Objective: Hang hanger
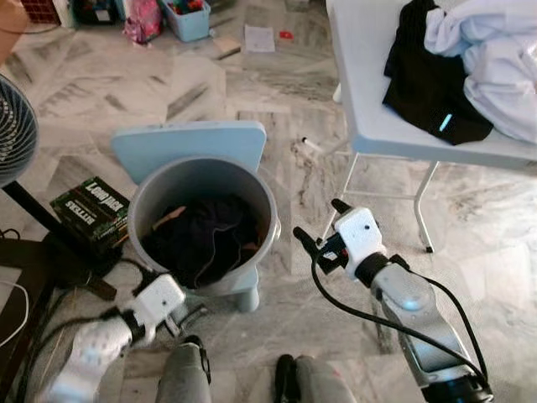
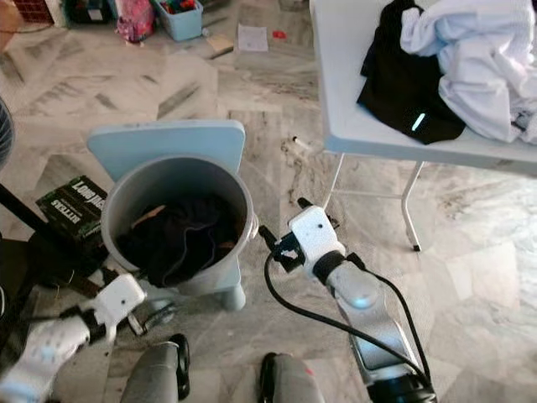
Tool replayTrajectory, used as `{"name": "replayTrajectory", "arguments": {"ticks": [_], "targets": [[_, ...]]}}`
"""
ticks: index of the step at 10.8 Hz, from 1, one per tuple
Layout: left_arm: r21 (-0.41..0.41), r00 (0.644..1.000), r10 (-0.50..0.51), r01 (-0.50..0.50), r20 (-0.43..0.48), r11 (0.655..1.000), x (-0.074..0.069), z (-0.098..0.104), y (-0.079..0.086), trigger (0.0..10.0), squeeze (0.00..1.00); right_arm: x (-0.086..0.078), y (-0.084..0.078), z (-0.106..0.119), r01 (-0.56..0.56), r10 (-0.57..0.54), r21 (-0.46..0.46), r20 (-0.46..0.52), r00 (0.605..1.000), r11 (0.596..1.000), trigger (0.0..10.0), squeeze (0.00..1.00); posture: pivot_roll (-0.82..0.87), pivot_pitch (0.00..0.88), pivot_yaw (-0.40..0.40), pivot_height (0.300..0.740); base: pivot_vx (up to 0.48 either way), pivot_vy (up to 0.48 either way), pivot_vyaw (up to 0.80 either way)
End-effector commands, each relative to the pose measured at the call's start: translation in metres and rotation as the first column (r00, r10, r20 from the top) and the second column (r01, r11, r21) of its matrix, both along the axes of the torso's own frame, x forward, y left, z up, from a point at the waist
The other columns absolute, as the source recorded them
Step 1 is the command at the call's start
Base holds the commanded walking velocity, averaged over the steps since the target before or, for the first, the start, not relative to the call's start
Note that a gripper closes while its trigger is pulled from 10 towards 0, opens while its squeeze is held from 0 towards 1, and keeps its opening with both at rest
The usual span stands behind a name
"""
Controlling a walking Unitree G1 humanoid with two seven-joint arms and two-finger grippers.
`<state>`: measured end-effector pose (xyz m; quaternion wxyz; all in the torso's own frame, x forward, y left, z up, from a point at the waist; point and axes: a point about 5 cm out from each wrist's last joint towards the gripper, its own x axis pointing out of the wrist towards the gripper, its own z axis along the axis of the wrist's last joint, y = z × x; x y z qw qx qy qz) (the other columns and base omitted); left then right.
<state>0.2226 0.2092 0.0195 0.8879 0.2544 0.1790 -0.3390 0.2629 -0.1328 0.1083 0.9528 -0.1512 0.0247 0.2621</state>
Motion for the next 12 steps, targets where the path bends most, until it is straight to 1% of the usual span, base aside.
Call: {"name": "replayTrajectory", "arguments": {"ticks": [1,2,3,4,6,7,8,9,12], "targets": [[0.016,1.0,-0.013,0.013,-0.008,1.0,-0.001,-0.005,-0.001,10.0,0.0,0.0,-0.004,0.002,0.011,-0.011,-0.012,0.003,1.0,1.0,10.0,0.0,-0.03,0.2,-0.108,0.74,0.0,0.0,0.0],[0.022,1.0,-0.022,0.022,0.008,1.0,0.007,-0.005,-0.004,0.0,0.0,0.001,-0.007,0.004,0.015,-0.015,-0.017,0.01,1.0,1.0,10.0,0.0,-0.05,0.204,-0.11,0.74,0.0,0.0,0.0],[0.032,0.999,-0.039,0.038,0.012,0.999,0.009,-0.006,-0.005,0.0,0.0,0.0,-0.007,0.005,0.017,-0.017,-0.019,0.012,1.0,1.0,10.0,0.0,-0.05,0.204,-0.11,0.74,0.0,0.0,0.0],[0.049,0.997,-0.071,0.069,0.043,0.996,0.02,-0.005,-0.008,0.0,0.0,-0.002,-0.009,0.005,0.018,-0.018,-0.026,0.014,1.0,0.999,10.0,0.0,-0.06,0.207,-0.109,0.74,0.0,0.0,0.0],[0.062,0.993,-0.099,0.095,0.063,0.994,0.024,-0.003,-0.01,0.0,0.0,-0.004,-0.008,0.004,0.013,-0.013,-0.031,0.013,1.0,0.999,10.0,0.0,-0.06,0.205,-0.106,0.74,0.0,0.0,0.0],[0.086,0.989,-0.128,0.122,0.076,0.989,0.025,-0.003,-0.01,0.7,0.0,-0.004,-0.006,0.004,0.009,-0.008,-0.032,0.015,1.0,0.999,10.0,0.0,-0.06,0.206,-0.105,0.74,0.0,0.0,0.0],[0.084,0.985,-0.13,0.121,0.11,0.989,0.027,-0.001,-0.011,0.3,0.0,-0.003,-0.005,0.004,0.007,-0.007,-0.032,0.015,1.0,0.999,10.0,0.0,-0.05,0.204,-0.106,0.74,0.0,0.0,0.0],[0.08,0.985,-0.126,0.117,0.119,0.99,0.028,0.0,-0.011,0.0,0.0,-0.003,-0.005,0.005,0.006,-0.006,-0.033,0.017,1.0,0.999,10.0,0.0,-0.05,0.201,-0.105,0.74,0.0,0.0,0.0],[0.073,0.984,-0.125,0.117,0.123,0.99,0.03,-0.001,-0.011,0.0,0.0,-0.002,-0.005,0.005,0.009,-0.008,-0.034,0.021,1.0,0.999,10.0,0.0,-0.05,0.196,-0.103,0.74,0.0,0.0,0.0]]}}
